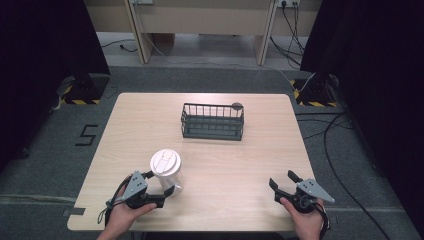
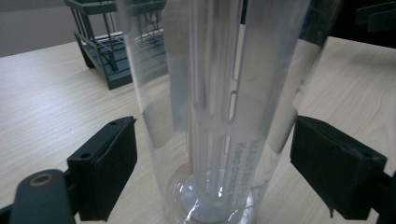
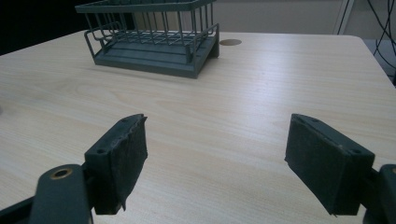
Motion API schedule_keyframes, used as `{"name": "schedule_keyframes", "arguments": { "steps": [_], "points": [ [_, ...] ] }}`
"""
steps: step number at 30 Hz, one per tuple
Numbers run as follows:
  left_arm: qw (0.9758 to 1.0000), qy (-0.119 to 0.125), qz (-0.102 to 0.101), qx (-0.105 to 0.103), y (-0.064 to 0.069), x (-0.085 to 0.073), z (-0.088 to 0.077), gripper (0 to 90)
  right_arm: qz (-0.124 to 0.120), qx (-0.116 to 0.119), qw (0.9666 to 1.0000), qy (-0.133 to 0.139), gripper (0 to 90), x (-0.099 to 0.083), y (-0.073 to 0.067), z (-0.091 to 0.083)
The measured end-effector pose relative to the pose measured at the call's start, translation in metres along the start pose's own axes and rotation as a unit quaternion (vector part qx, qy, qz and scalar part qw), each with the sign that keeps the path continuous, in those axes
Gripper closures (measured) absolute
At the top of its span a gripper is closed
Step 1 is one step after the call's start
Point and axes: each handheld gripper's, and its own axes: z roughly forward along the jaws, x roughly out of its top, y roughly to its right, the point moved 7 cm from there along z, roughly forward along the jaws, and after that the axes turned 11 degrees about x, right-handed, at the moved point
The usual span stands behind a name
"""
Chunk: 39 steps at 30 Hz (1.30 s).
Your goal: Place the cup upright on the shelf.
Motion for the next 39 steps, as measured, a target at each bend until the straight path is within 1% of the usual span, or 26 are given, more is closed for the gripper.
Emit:
{"name": "schedule_keyframes", "arguments": {
  "steps": [1,4,8,10,14,18,20,28,29,34,39],
  "points": [
    [1.0,0.0,0.003,-0.002,0.001,0.001,0.002,14.1,0.0,0.001,1.0,-0.002,21.4,0.0,-0.001,0.0],
    [1.0,-0.001,0.005,-0.001,0.002,0.001,0.006,13.4,0.0,0.001,1.0,-0.003,21.5,-0.001,-0.001,0.001],
    [1.0,0.003,0.002,-0.002,0.002,0.002,0.011,14.0,-0.002,0.001,1.0,-0.004,22.0,-0.001,0.0,0.0],
    [1.0,0.005,0.006,-0.002,0.002,0.002,0.014,14.2,0.002,0.002,1.0,-0.005,22.4,-0.001,0.0,0.001],
    [0.9999,0.007,0.013,-0.002,0.002,0.0,0.016,14.5,0.003,0.002,1.0,-0.006,22.5,-0.001,0.0,0.001],
    [0.9999,0.009,0.01,-0.002,0.002,0.0,0.017,16.5,0.003,0.002,1.0,-0.006,22.8,-0.002,0.0,0.001],
    [0.9999,0.011,0.003,-0.003,0.001,0.0,0.017,17.0,0.003,0.003,1.0,-0.006,22.9,-0.002,-0.001,0.001],
    [0.9999,0.013,0.001,-0.001,0.001,-0.001,0.017,17.7,0.002,0.003,1.0,-0.008,22.9,-0.002,0.0,0.001],
    [0.9999,0.013,0.0,-0.001,0.001,-0.001,0.017,17.8,0.004,0.004,1.0,-0.007,23.0,-0.002,0.0,0.001],
    [0.9999,0.012,-0.007,0.0,0.001,0.0,0.017,17.9,-0.001,0.004,1.0,-0.004,23.3,-0.001,-0.001,0.001],
    [0.9999,0.014,-0.01,0.004,0.001,0.003,0.015,17.9,0.004,0.006,1.0,-0.002,23.3,-0.001,0.0,0.001]
  ]
}}
